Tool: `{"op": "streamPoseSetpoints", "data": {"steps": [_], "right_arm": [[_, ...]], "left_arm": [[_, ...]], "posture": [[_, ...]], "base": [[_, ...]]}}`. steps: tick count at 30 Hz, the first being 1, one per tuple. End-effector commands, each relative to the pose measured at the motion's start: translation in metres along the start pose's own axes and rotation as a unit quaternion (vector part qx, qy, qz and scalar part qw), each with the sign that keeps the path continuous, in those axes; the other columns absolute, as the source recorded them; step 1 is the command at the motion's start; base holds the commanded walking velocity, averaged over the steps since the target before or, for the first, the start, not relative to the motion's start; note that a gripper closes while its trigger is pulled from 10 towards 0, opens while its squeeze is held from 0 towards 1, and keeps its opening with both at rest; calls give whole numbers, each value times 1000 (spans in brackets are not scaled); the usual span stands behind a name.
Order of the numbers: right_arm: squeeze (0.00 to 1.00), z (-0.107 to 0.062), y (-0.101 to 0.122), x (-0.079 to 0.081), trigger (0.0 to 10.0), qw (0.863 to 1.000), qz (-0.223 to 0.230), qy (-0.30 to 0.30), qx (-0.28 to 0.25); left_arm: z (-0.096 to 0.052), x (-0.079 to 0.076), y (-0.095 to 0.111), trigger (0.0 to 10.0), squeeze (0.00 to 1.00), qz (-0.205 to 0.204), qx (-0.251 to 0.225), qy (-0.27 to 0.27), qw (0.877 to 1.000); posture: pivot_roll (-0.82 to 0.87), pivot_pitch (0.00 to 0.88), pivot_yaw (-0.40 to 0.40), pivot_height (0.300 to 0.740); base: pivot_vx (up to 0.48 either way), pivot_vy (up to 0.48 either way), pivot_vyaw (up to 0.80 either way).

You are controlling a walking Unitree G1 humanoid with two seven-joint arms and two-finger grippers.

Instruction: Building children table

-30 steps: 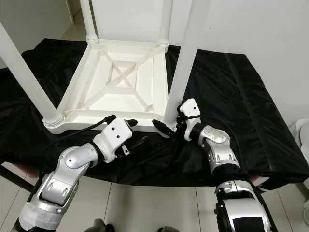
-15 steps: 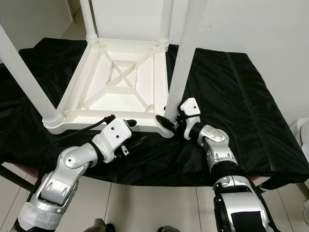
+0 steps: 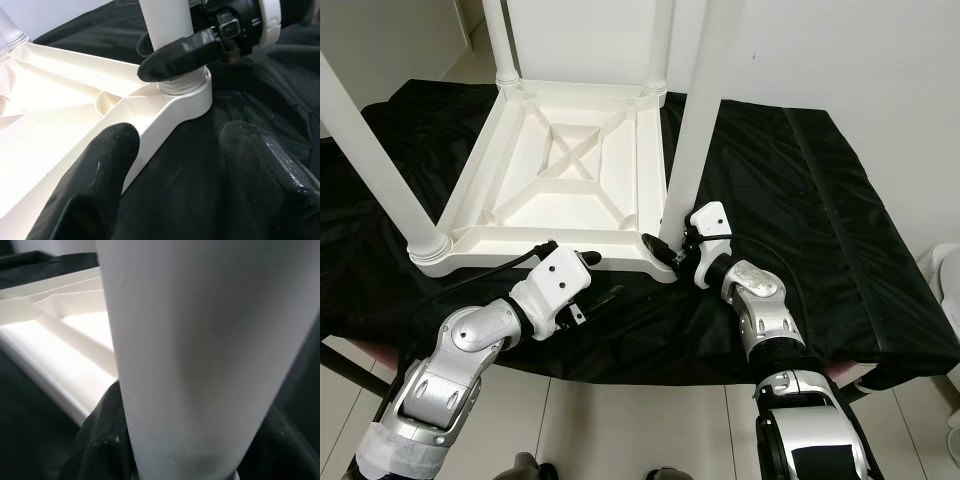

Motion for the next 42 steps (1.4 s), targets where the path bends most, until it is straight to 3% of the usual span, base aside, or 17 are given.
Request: {"op": "streamPoseSetpoints", "data": {"steps": [1, 8, 12, 21, 30, 31, 42], "right_arm": [[0, -3, -5, 0, 10000, 999, 4, -34, 21], [0, -2, -2, 11, 10000, 997, 10, -70, 18], [0, -8, -4, 27, 10000, 984, 21, -176, 35], [0, -12, 4, 49, 10000, 955, 56, -289, 25], [0, -14, 14, 52, 10000, 956, 62, -285, 12], [1000, -14, 15, 54, 10000, 957, 70, -281, 5], [1000, -19, 19, 53, 10000, 958, 67, -279, -1]], "left_arm": [[-2, 3, 0, 10000, 0, -1, 0, 30, 1000], [-2, 4, 1, 10000, 0, -2, -2, 31, 1000], [-2, 5, 2, 10000, 0, -2, -4, 31, 999], [1, 7, 1, 10000, 0, -24, -6, 57, 998], [2, 11, -5, 10000, 0, -62, 5, 96, 993], [2, 11, -5, 10000, 0, -61, 3, 98, 993], [-2, 13, -3, 10000, 0, -74, -4, 113, 991]], "posture": [[-79, 110, 10, 740], [-82, 117, 12, 740], [-85, 116, 17, 740], [-86, 118, 12, 740], [-86, 109, 2, 740], [-82, 106, -3, 740], [-79, 87, -20, 740]], "base": [[0, 0, 0], [0, 0, 0], [0, 0, 0], [0, 0, 0], [0, 0, 0], [0, 0, 0], [0, 0, 0]]}}
Point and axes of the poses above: a point about 5 cm out from each wrist's last joint towards the gripper, its own z axis pointing out of the wrist towards the gripper, its own y axis along the axis of the wrist's last joint, x = y × z, the point moved 3 cm from there along z, pointing out of the wrist towards the gripper, and after that the axes turned 6 degrees about -z, right-handed, at the moved point
